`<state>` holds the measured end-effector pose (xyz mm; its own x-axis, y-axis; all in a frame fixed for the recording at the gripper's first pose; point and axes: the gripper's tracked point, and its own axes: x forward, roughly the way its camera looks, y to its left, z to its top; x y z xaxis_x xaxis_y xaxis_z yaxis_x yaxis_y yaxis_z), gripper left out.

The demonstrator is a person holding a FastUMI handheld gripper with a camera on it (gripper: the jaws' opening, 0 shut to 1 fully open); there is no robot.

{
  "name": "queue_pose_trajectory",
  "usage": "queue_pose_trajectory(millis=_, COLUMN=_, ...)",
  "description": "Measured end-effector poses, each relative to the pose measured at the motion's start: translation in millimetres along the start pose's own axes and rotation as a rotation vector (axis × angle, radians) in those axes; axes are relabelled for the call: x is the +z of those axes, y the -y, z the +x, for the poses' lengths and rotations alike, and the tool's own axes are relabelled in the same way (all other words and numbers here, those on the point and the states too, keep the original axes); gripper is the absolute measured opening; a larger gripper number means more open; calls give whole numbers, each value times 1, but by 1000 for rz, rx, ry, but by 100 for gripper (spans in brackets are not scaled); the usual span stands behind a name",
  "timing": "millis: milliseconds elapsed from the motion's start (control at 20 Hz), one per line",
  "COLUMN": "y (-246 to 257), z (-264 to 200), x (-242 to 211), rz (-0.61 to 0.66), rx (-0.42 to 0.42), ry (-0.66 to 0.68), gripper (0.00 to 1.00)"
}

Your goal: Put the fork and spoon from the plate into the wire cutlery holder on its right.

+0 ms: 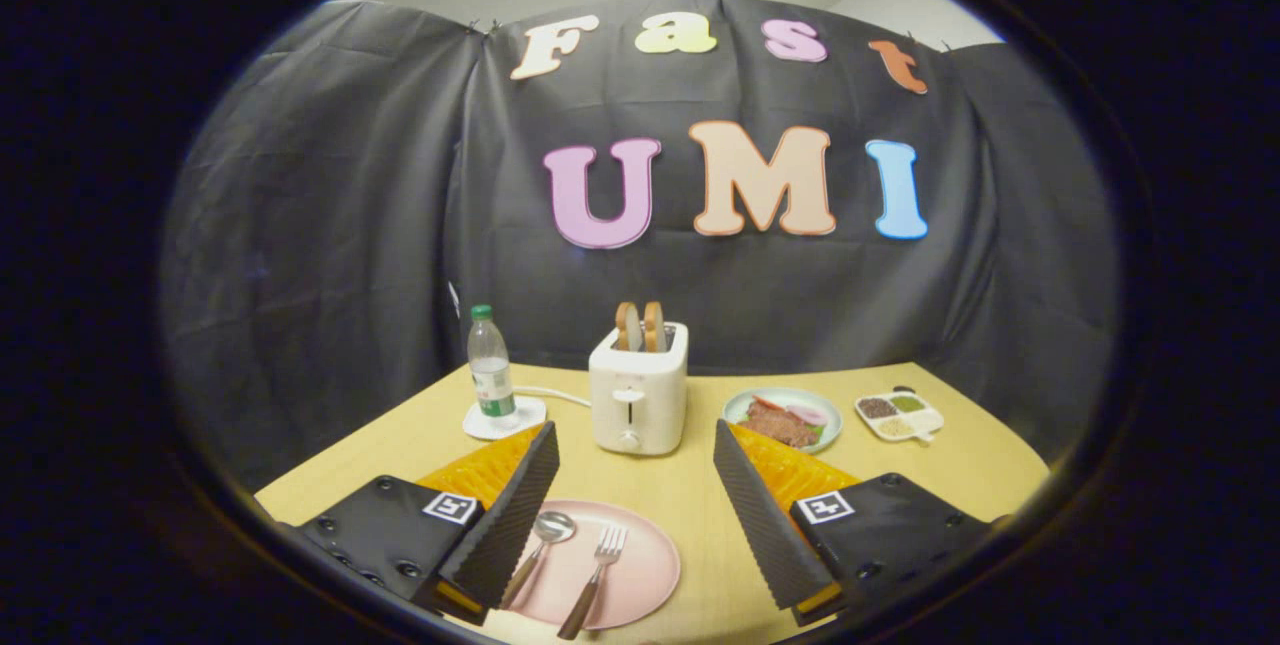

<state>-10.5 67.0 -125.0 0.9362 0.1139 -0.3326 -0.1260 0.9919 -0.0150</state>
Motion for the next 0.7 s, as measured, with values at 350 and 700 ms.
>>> queue_pose_trajectory(millis=350, y=-11, z=7, x=-72, rz=-25, rx=15, ry=-171, gripper=99)
queue_pose_trajectory(millis=700, y=-12, z=9, x=-127, rz=-54, rx=1, ry=-316, gripper=99)
